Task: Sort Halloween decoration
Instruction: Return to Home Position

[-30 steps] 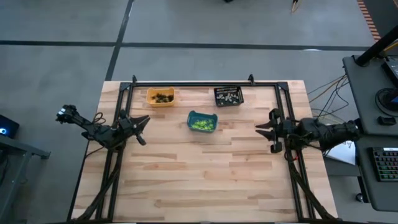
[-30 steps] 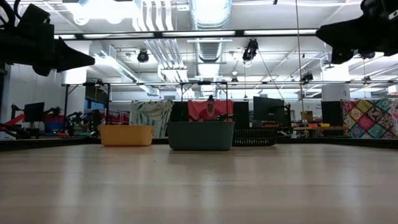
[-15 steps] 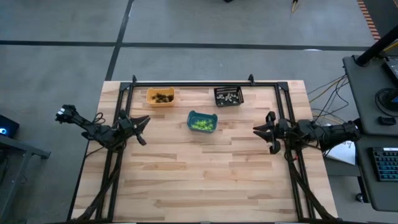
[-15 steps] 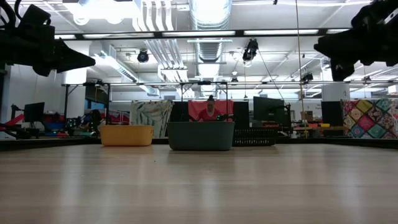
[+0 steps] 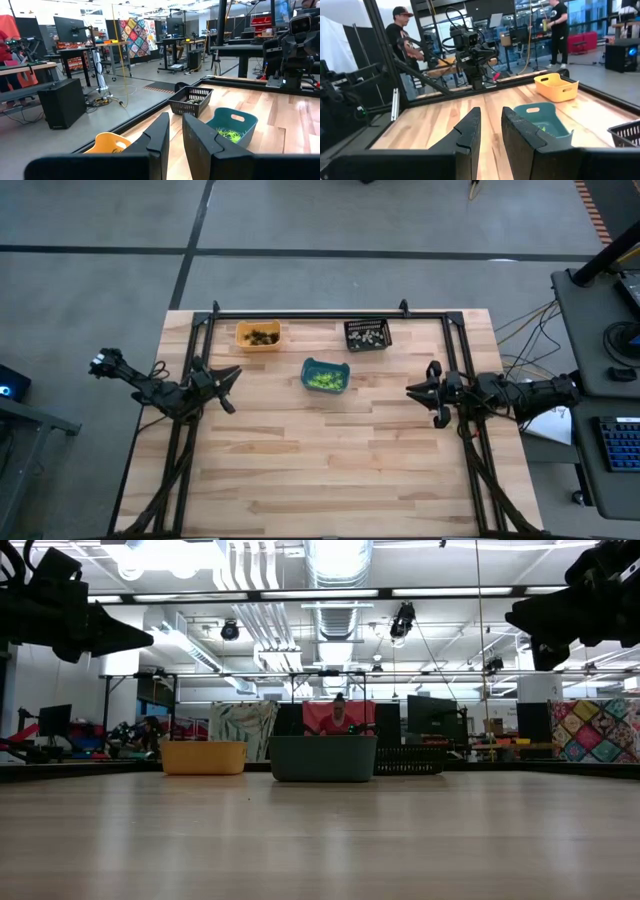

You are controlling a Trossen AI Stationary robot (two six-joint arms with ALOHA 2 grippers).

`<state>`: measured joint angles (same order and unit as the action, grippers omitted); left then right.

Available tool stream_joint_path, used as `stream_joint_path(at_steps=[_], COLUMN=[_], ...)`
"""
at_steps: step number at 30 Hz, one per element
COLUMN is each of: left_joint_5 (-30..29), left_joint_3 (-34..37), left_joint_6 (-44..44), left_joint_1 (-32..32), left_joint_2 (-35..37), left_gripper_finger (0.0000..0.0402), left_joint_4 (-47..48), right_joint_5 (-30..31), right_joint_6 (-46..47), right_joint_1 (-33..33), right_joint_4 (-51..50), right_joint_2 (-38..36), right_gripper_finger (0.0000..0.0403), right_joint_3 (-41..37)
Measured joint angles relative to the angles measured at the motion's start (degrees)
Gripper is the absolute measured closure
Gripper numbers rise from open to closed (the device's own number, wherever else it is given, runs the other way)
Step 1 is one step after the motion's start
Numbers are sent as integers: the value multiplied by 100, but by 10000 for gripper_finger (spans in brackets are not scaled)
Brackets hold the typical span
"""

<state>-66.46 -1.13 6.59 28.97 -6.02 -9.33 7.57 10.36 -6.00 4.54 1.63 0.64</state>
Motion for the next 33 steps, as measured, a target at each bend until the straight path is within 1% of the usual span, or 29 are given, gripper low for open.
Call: stream_joint_path(at_steps=[33], left_joint_5=[1], left_joint_3=[0], left_joint_6=[0], left_joint_1=[0], left_joint_2=[0], left_gripper_finger=[367], left_joint_4=[-1], right_joint_5=[0], right_joint_6=[-98], right_joint_1=[0], right_joint_4=[2], right_joint_2=[2], right_gripper_finger=[335], right_joint_3=[-2])
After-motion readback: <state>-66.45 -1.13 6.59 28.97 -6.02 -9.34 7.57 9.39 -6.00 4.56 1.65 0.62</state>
